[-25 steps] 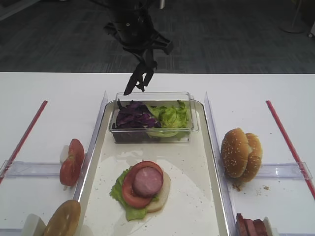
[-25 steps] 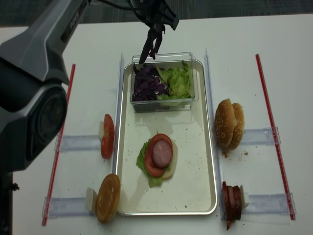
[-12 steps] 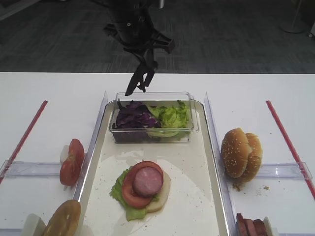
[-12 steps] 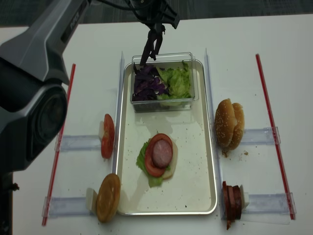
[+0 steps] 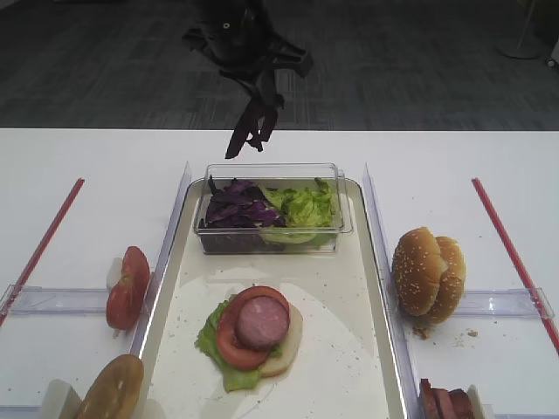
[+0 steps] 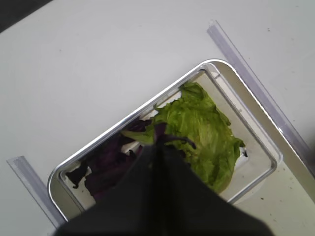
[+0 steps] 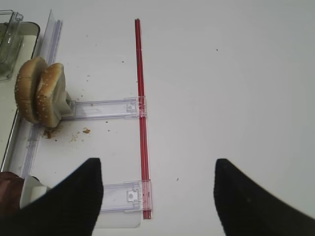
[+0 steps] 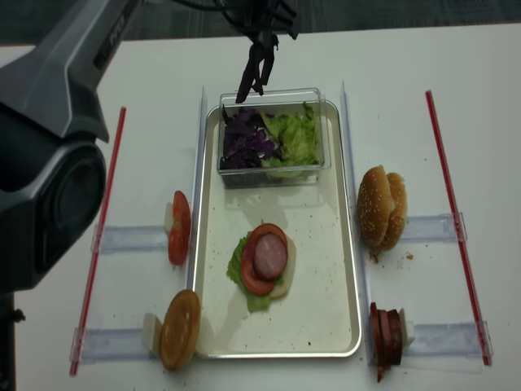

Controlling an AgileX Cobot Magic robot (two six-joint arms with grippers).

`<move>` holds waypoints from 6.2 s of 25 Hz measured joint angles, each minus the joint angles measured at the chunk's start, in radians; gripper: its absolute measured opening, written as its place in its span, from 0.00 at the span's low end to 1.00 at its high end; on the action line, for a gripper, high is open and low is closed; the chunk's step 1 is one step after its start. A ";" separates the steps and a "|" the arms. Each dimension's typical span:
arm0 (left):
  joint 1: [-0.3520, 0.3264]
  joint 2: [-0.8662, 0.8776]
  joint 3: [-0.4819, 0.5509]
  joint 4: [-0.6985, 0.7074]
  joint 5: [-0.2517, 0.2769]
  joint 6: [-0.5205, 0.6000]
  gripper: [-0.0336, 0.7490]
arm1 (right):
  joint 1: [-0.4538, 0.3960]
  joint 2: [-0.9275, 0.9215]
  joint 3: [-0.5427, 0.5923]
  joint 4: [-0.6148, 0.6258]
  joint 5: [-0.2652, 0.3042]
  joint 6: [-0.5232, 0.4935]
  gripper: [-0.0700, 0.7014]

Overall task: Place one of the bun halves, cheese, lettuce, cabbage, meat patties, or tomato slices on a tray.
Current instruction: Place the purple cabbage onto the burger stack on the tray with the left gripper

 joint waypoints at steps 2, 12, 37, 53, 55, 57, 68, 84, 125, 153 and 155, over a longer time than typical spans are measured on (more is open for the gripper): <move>0.000 -0.020 0.020 0.000 0.000 0.000 0.03 | 0.000 0.000 0.000 0.000 0.000 0.000 0.75; -0.092 -0.157 0.193 0.000 0.001 0.009 0.03 | 0.000 0.000 0.000 0.000 0.000 0.000 0.75; -0.281 -0.344 0.578 0.033 -0.009 0.001 0.03 | 0.000 0.000 0.000 0.000 0.000 0.000 0.75; -0.296 -0.367 0.757 0.000 -0.021 -0.002 0.03 | 0.000 0.000 0.000 0.000 -0.002 0.000 0.75; -0.296 -0.367 0.757 0.000 -0.021 -0.002 0.03 | 0.000 0.000 0.000 0.000 -0.002 0.000 0.75; -0.296 -0.367 0.757 0.000 -0.021 -0.002 0.03 | 0.000 0.000 0.000 0.000 -0.002 -0.001 0.75; -0.296 -0.367 0.758 0.000 -0.021 -0.002 0.03 | 0.000 0.000 0.000 0.000 -0.002 -0.001 0.75; -0.296 -0.300 0.760 0.037 -0.084 -0.002 0.03 | 0.000 0.000 0.000 0.000 -0.004 -0.006 0.75; -0.296 -0.216 0.762 0.086 -0.120 0.002 0.03 | 0.000 0.000 0.000 0.000 -0.004 -0.008 0.75; -0.296 -0.216 0.762 0.063 -0.094 0.065 0.42 | 0.000 0.000 0.000 0.000 -0.004 -0.008 0.75; -0.296 -0.216 0.760 0.063 -0.090 0.068 0.47 | 0.000 0.000 0.000 0.000 -0.004 -0.008 0.75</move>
